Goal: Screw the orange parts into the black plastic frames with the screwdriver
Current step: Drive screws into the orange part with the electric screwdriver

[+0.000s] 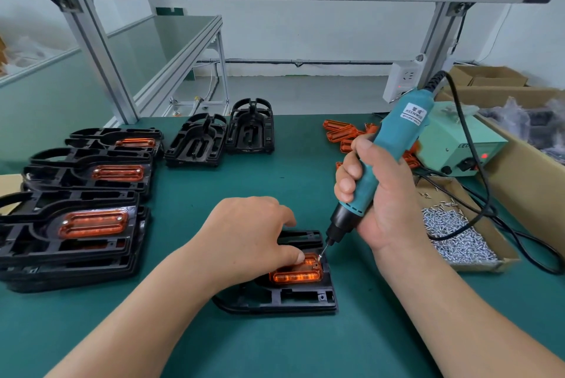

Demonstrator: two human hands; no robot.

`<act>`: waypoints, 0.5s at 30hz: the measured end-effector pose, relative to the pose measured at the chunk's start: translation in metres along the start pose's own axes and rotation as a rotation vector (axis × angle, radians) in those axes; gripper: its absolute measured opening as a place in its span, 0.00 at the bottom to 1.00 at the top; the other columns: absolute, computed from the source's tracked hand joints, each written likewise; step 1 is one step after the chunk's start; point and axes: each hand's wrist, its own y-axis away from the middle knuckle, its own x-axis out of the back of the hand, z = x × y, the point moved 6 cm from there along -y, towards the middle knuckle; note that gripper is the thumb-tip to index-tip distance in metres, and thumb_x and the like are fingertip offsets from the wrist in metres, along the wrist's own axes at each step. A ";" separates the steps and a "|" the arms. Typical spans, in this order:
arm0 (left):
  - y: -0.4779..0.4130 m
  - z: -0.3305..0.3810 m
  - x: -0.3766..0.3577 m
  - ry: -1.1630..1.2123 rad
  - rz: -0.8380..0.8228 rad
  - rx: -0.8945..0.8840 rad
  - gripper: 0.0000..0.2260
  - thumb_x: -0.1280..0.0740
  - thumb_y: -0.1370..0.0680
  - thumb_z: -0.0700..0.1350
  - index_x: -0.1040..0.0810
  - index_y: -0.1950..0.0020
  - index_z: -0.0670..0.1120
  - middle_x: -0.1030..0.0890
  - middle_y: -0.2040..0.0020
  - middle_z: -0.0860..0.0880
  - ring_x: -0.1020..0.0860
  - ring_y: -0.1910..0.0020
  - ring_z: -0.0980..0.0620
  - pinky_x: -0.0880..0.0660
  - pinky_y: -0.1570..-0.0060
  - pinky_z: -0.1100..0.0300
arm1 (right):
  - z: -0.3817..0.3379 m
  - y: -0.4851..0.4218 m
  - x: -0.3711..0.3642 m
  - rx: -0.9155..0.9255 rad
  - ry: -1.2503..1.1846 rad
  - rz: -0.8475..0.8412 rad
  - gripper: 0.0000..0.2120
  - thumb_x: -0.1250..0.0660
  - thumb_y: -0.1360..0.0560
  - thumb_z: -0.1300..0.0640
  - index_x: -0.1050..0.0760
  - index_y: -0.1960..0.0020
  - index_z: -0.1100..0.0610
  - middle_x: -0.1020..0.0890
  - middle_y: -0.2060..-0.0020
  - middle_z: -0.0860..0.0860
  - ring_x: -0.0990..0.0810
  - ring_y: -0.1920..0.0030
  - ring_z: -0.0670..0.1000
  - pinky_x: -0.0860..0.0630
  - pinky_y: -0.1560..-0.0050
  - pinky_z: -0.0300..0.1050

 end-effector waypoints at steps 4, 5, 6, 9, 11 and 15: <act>-0.001 0.000 -0.002 -0.030 -0.036 0.007 0.25 0.35 0.27 0.72 0.21 0.35 0.61 0.19 0.43 0.59 0.20 0.45 0.55 0.23 0.49 0.54 | 0.000 0.001 -0.002 0.006 0.026 -0.014 0.04 0.33 0.21 0.58 0.28 0.53 0.54 0.30 0.67 0.52 0.29 0.72 0.50 0.32 0.73 0.42; -0.002 0.001 -0.003 -0.029 -0.042 0.011 0.25 0.35 0.27 0.71 0.21 0.36 0.61 0.19 0.44 0.59 0.20 0.45 0.55 0.23 0.50 0.55 | 0.001 0.002 -0.003 0.008 0.033 -0.022 0.04 0.33 0.21 0.58 0.28 0.53 0.54 0.30 0.67 0.52 0.29 0.73 0.50 0.32 0.73 0.42; -0.002 0.001 -0.004 -0.028 -0.047 0.016 0.24 0.35 0.27 0.71 0.21 0.36 0.61 0.19 0.44 0.59 0.21 0.46 0.55 0.24 0.51 0.55 | 0.001 0.002 -0.004 0.007 0.039 -0.029 0.04 0.33 0.21 0.58 0.28 0.53 0.54 0.30 0.67 0.52 0.29 0.73 0.50 0.33 0.73 0.42; -0.003 0.001 -0.005 -0.019 -0.061 0.033 0.23 0.33 0.27 0.71 0.21 0.37 0.60 0.19 0.45 0.59 0.21 0.46 0.55 0.29 0.55 0.56 | 0.003 0.004 -0.007 0.002 0.061 -0.046 0.04 0.33 0.21 0.59 0.27 0.54 0.53 0.30 0.68 0.52 0.29 0.73 0.51 0.32 0.73 0.42; -0.004 0.001 -0.005 -0.017 -0.070 0.043 0.23 0.32 0.27 0.70 0.22 0.38 0.60 0.19 0.45 0.59 0.21 0.46 0.55 0.30 0.56 0.56 | 0.003 0.005 -0.009 0.003 0.073 -0.062 0.05 0.33 0.21 0.59 0.27 0.54 0.53 0.30 0.68 0.52 0.29 0.73 0.52 0.32 0.73 0.42; -0.004 0.001 -0.006 -0.014 -0.085 0.055 0.22 0.32 0.27 0.70 0.22 0.39 0.59 0.19 0.47 0.58 0.21 0.47 0.54 0.26 0.54 0.55 | 0.001 0.006 -0.014 0.021 0.104 -0.098 0.05 0.32 0.21 0.59 0.27 0.55 0.53 0.30 0.68 0.53 0.29 0.74 0.52 0.32 0.73 0.42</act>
